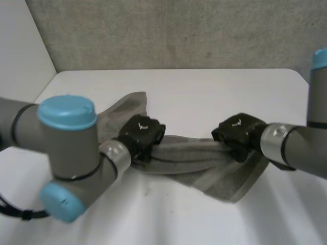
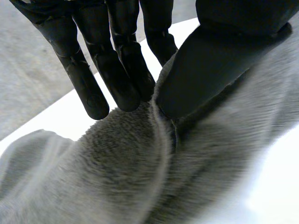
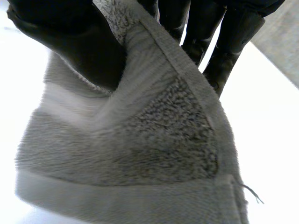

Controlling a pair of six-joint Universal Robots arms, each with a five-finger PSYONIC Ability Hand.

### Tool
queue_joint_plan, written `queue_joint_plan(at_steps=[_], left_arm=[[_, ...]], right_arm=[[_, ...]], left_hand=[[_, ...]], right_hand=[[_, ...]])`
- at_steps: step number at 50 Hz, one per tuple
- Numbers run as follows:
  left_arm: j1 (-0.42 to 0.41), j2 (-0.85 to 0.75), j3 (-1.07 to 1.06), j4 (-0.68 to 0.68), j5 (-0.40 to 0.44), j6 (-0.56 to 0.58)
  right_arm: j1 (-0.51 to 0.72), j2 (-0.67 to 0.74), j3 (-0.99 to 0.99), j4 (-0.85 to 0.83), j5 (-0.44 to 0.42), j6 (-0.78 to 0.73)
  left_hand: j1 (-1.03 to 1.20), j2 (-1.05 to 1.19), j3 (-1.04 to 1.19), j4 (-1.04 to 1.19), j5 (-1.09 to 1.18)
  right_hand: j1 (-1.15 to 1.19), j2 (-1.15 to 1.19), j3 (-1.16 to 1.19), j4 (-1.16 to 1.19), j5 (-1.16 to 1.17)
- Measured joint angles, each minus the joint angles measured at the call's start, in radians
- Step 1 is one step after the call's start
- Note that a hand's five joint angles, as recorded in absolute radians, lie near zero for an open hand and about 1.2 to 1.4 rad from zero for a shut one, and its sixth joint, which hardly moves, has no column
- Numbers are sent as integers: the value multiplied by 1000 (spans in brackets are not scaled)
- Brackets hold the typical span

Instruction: Fold the towel.

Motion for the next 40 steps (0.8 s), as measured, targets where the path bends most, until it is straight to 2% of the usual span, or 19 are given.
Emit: queue_joint_plan(at_steps=[6,11,17,21,26,33,40], left_arm=[[9,-132,299,1,-85,39],[21,-218,632,3,-163,96],[29,-264,1000,44,-215,132],[27,-238,1126,104,-204,123],[24,-205,1080,118,-187,112],[26,-170,743,92,-177,110],[24,-158,443,98,-173,111]], right_arm=[[38,149,-262,-64,69,-10],[83,257,-582,-240,149,-16],[104,268,-805,-484,231,-9],[107,246,-849,-527,256,-6],[115,230,-831,-421,257,-4],[120,229,-672,-217,245,1],[115,231,-450,-177,240,3]], left_hand=[[0,0,1,0,0],[0,0,1,0,0],[0,0,1,0,0],[0,1,1,0,0],[8,0,1,0,5],[13,1,1,0,7],[13,1,1,0,7]], right_hand=[[0,0,0,0,0],[0,0,5,0,0],[0,0,5,0,0],[0,0,5,0,5],[0,0,5,0,15],[0,0,5,0,17],[0,0,5,0,17]])
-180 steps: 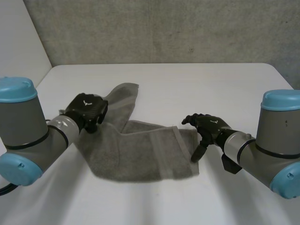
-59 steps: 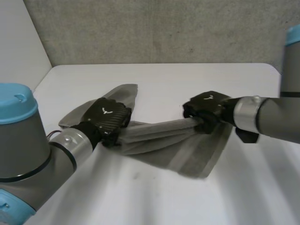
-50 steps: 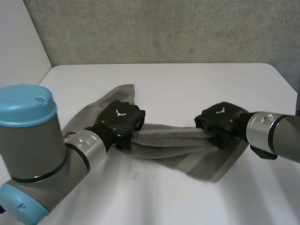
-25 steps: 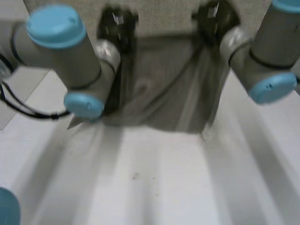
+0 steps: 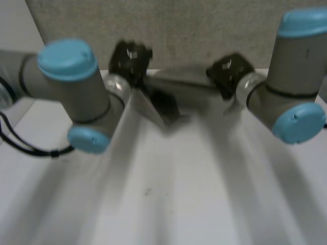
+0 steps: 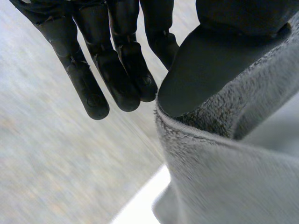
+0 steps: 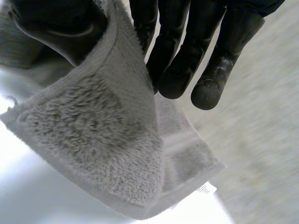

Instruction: Fold the towel.

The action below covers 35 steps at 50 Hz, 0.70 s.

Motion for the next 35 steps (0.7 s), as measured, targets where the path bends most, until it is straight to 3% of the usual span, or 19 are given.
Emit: queue_joint_plan(at_steps=[8,16,27,35], left_arm=[[-47,-17,-254,46,35,-1],[-75,4,-313,64,46,-9],[-69,133,-317,113,33,-51],[-35,325,-279,123,-9,-64]], right_arm=[[-10,-9,241,-15,-14,3],[-38,-97,351,-26,-64,31],[-55,-282,387,-33,-132,112],[-51,-415,287,-42,-136,156]], left_hand=[[0,0,0,0,0],[1,0,0,0,0],[1,0,0,0,0],[1,0,0,0,0]], right_hand=[[0,0,0,0,0],[0,0,0,0,0],[0,0,0,0,0],[0,0,0,0,0]])
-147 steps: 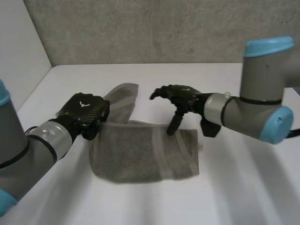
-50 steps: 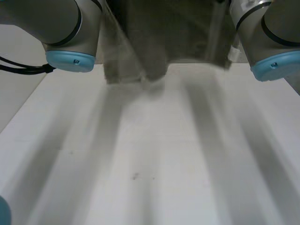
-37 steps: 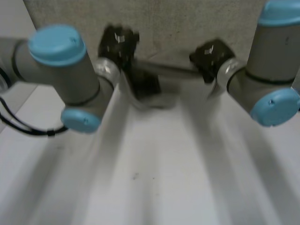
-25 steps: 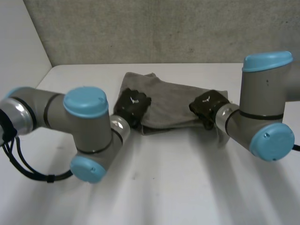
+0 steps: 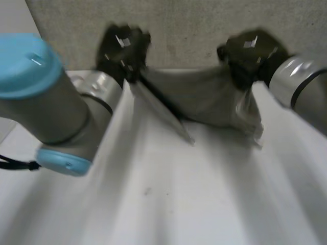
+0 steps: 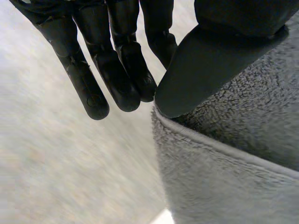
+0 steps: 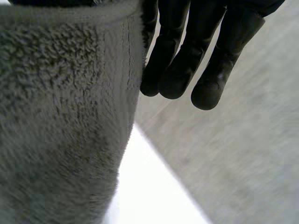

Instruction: Fold the towel.

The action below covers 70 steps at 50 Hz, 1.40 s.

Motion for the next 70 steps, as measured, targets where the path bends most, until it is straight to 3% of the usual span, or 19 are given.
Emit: queue_joint_plan(at_steps=[6,11,23,37,38,43,47,52,60,70], left_arm=[[14,140,58,-6,-7,-1],[15,139,88,-30,-4,1],[14,-186,100,-135,5,15],[21,-432,288,-129,5,21],[21,-439,295,-129,3,20],[14,-469,313,-131,-8,14],[3,-455,286,-136,-14,6],[-17,-366,194,-146,-16,-32],[-56,-146,-15,-151,-26,-185],[-99,-52,-149,-180,-211,-398]], right_arm=[[-3,-69,-135,23,2,55],[-1,-42,-199,104,-1,63],[16,207,-183,259,-5,-33],[17,410,-281,132,56,-35],[17,417,-286,128,66,-34],[16,466,-315,105,151,-33],[15,489,-316,86,186,-35],[11,506,-302,72,192,-36],[5,517,-275,65,184,-32],[2,504,-228,44,183,-29]], left_hand=[[0,0,0,0,0],[0,0,0,0,0],[0,0,0,0,0],[-13,-30,-30,-31,-20],[-85,-109,-109,-88,-76],[-775,-778,-775,-776,-770],[-975,-987,-987,-986,-965],[-1025,-1041,-1040,-1039,-1002],[-1034,-1050,-1049,-1050,-1006],[-1034,-1051,-1049,-1051,-1007]], right_hand=[[0,0,0,0,0],[0,0,0,0,0],[0,0,0,0,0],[0,0,0,0,0],[0,0,0,0,0],[0,0,0,0,0],[0,0,0,0,0],[0,0,0,0,0],[0,0,0,0,0],[0,0,0,0,0]])
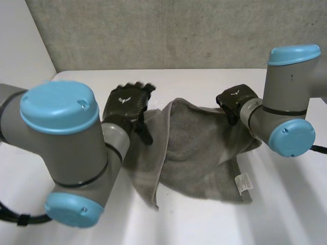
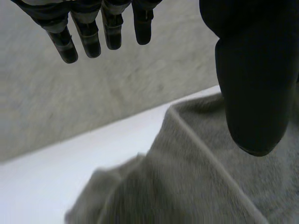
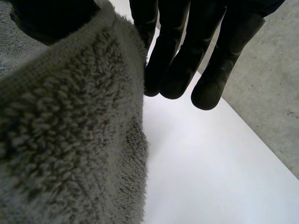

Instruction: Fold the towel.

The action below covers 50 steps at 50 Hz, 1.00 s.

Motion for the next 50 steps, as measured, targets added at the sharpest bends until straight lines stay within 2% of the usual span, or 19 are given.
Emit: queue_joint_plan(at_steps=[2,5,12,15,36,50], left_arm=[[-11,-7,-20,-23,-62,-66],[-19,-24,-35,-50,-109,-145],[-34,-80,-49,-116,-138,-337],[-44,-97,-53,-133,-139,-382],[-159,-159,-76,-135,-155,-432],[-164,-243,-25,-118,-246,-419]], right_arm=[[0,-4,17,-9,0,0],[-1,-8,35,-18,0,0],[-1,-19,71,-34,0,-1],[-1,-26,87,-43,0,-1],[-2,-46,135,-72,-1,-3],[-2,-49,156,-80,-15,-5]], left_hand=[[0,0,0,0,0],[0,0,0,0,0],[0,2,2,2,0],[3,3,3,3,0],[23,28,28,29,0],[177,183,182,179,143]], right_hand=[[0,0,0,0,0],[0,0,0,0,0],[0,0,0,0,0],[0,0,0,0,0],[0,0,0,0,0],[0,0,0,0,0]])
